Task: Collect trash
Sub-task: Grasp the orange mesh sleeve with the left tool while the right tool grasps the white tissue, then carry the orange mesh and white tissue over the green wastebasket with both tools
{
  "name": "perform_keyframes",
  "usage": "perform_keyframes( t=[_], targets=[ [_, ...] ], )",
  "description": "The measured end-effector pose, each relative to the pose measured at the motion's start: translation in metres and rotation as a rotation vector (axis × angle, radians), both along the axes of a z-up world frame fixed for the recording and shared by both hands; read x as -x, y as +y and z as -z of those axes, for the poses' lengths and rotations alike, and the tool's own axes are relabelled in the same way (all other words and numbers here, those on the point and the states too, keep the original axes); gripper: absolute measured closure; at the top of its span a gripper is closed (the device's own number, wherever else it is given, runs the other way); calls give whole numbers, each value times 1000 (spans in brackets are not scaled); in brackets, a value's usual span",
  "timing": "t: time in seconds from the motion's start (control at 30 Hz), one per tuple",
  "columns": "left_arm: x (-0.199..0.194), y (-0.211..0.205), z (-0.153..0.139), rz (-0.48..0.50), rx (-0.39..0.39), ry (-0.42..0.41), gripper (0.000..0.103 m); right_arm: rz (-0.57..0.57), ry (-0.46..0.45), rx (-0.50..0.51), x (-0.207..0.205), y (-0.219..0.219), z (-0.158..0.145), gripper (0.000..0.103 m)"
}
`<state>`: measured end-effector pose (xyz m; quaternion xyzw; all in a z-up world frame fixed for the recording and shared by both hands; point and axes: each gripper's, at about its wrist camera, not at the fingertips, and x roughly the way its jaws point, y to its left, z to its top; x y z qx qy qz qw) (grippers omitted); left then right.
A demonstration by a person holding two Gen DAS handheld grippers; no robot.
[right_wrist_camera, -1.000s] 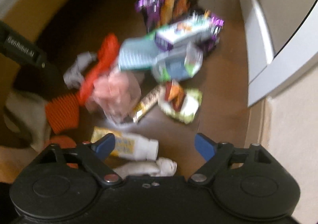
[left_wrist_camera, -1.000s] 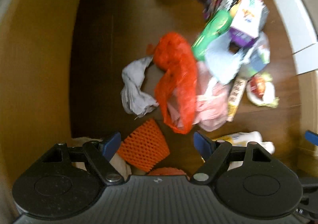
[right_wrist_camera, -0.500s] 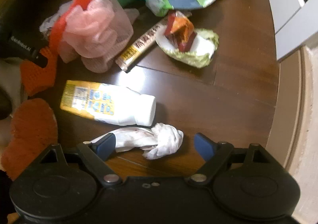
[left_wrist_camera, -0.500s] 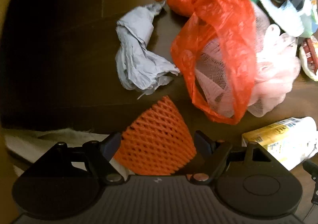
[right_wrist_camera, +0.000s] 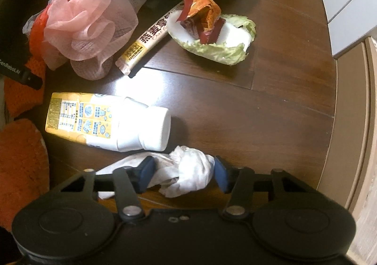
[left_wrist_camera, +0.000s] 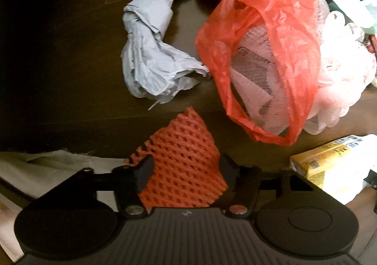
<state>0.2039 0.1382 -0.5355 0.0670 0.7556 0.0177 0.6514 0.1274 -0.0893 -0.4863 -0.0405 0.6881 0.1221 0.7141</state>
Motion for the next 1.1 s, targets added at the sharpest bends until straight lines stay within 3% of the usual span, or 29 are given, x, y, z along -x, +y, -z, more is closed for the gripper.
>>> perform_keyframes(
  t=[0.1, 0.27, 0.5, 0.77, 1.1],
  targets=[
    [1, -1, -2, -14, 25, 1, 72, 6, -4, 1, 0, -3, -1, 67],
    [2, -7, -5, -4, 22, -17, 90, 8, -22, 7, 5, -11, -8, 74],
    [-2, -3, -43, -64, 50, -53, 92, 11, -33, 30, 6, -21, -34, 78],
    [-15, -31, -112, -60, 99, -159, 92, -1, -166, 9, 4, -31, -99, 78],
    [-33, -71, -261, -95, 183, -436, 92, -75, -427, -26, -15, -39, -214, 78]
  ],
)
